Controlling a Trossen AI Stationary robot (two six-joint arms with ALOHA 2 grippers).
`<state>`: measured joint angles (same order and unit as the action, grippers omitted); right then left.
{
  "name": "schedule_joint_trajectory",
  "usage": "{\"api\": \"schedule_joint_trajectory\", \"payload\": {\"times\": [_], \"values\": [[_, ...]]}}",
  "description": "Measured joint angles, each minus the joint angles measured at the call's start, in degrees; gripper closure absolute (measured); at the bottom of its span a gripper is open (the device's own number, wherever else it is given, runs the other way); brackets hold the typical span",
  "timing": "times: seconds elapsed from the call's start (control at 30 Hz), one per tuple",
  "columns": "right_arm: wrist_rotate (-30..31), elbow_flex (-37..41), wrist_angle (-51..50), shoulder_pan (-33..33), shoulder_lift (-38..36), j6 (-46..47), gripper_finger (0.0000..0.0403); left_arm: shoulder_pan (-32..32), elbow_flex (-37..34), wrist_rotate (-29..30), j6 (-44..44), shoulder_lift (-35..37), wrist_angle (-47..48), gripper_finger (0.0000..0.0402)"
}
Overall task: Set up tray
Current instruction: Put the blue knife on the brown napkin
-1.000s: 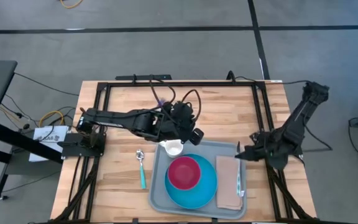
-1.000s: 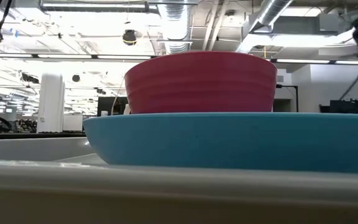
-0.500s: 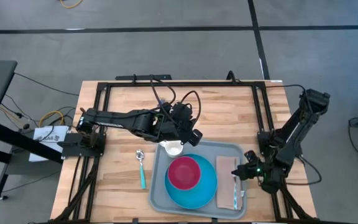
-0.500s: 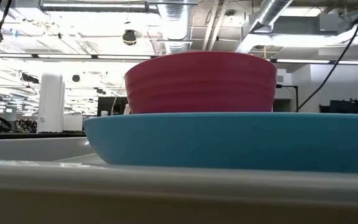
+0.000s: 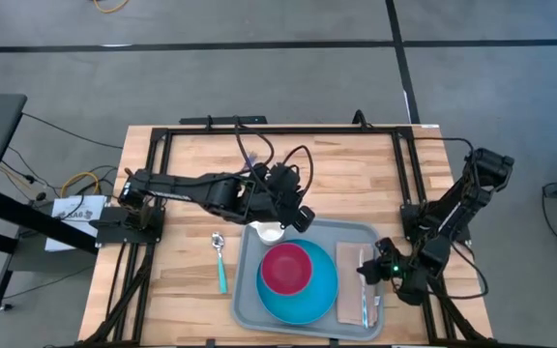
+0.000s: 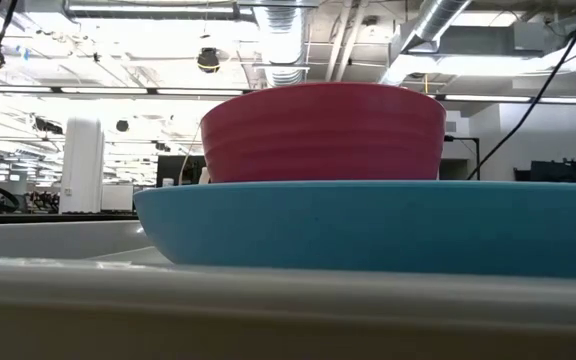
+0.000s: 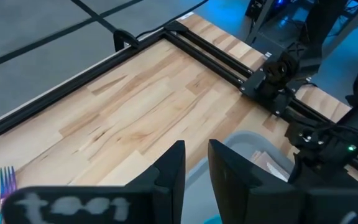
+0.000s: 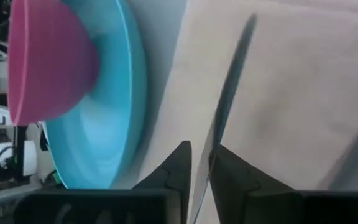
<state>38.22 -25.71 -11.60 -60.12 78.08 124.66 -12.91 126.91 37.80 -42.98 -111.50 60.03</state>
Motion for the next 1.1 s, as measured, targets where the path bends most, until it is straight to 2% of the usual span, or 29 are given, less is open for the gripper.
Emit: {"api": "schedule_joint_trajectory", "payload": {"times": [0.33,0.53,0.77,0.93,1.1], "values": [[-3.0,0.0,-1.7,-2.6,-0.1,-0.6,0.0311,-0.9,0.0,0.0,-1.3,0.0,-0.8,0.0345],[-9.5,0.0,-1.6,-2.9,-0.1,-1.1,0.0282,-0.9,0.0,0.0,-3.5,0.0,-0.9,0.0345],[-9.7,0.0,-1.6,-3.6,-0.8,-1.7,0.0243,-0.9,0.0,0.0,-4.3,0.0,-1.0,0.0345],[-10.3,0.0,-2.4,-3.6,-4.5,-2.0,0.022,-0.9,0.0,0.1,-4.3,0.0,-1.0,0.0345],[-10.2,0.0,-7.6,-3.6,-10.5,-2.1,0.0204,-0.9,0.0,0.1,-4.0,0.0,-0.4,0.0345]]}}
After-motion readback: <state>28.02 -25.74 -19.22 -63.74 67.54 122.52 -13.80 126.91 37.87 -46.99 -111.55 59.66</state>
